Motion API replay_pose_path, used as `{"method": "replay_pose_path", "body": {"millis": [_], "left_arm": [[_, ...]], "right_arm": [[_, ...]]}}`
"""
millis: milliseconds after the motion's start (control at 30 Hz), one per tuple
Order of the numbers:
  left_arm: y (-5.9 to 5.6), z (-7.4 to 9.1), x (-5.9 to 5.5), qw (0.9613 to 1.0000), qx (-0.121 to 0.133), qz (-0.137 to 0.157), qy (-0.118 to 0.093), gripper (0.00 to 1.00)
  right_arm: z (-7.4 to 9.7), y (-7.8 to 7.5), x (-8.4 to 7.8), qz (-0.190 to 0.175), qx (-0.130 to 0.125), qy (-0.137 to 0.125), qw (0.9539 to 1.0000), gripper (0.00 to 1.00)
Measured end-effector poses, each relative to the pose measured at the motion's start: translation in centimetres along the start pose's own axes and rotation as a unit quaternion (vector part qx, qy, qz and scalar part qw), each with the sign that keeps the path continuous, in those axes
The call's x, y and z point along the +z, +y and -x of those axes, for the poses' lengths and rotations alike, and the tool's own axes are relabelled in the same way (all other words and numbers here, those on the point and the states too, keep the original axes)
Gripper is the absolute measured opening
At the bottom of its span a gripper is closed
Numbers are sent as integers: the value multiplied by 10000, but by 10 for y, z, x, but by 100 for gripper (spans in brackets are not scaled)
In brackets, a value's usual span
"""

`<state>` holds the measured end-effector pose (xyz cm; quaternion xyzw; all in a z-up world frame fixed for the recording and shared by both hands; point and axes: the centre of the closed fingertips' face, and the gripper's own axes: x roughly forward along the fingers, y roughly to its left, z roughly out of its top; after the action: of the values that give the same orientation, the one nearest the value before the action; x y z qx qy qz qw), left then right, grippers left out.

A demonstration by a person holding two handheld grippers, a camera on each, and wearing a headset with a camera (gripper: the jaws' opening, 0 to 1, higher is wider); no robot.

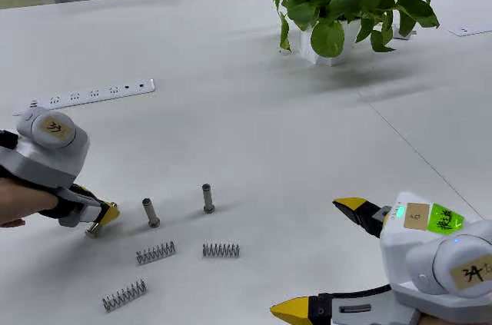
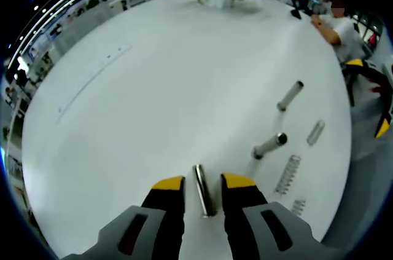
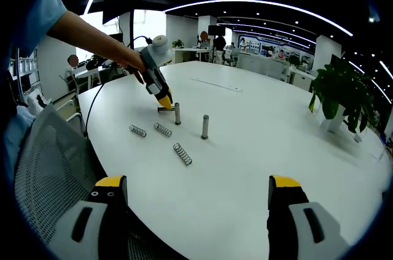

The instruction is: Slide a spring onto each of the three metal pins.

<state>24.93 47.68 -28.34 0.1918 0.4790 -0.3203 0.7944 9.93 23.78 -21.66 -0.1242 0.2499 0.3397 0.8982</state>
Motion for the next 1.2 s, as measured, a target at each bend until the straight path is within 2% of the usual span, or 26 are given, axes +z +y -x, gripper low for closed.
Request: {"method": "replay_pose_path", "body": {"millis": [300, 500, 633, 800, 1000, 1100, 1200], "left_arm": [[1, -6, -3, 9997, 46, 60, 211, 19], [-1, -10, -9, 9988, 157, -115, 450, 18], [3, -13, -7, 9985, 173, -42, 521, 16], [3, -15, -7, 9961, 217, -12, 851, 16], [-2, -16, -7, 9905, 200, -55, 1356, 11], [-2, -16, -7, 9886, 217, -61, 1489, 10], [-2, -14, -8, 9881, 202, 69, 1521, 10]], "right_arm": [[-1, 0, -2, 15, -1, 42, 10000, 96], [0, 0, -2, 41, -24, 62, 10000, 96], [0, 1, -2, 62, -23, 75, 10000, 96], [0, 1, -2, 81, -23, 84, 9999, 96], [-1, 1, -3, 105, -30, 94, 9999, 96], [0, 1, -3, 116, -40, 94, 9999, 96], [0, 0, -3, 113, -51, 84, 9999, 96]]}}
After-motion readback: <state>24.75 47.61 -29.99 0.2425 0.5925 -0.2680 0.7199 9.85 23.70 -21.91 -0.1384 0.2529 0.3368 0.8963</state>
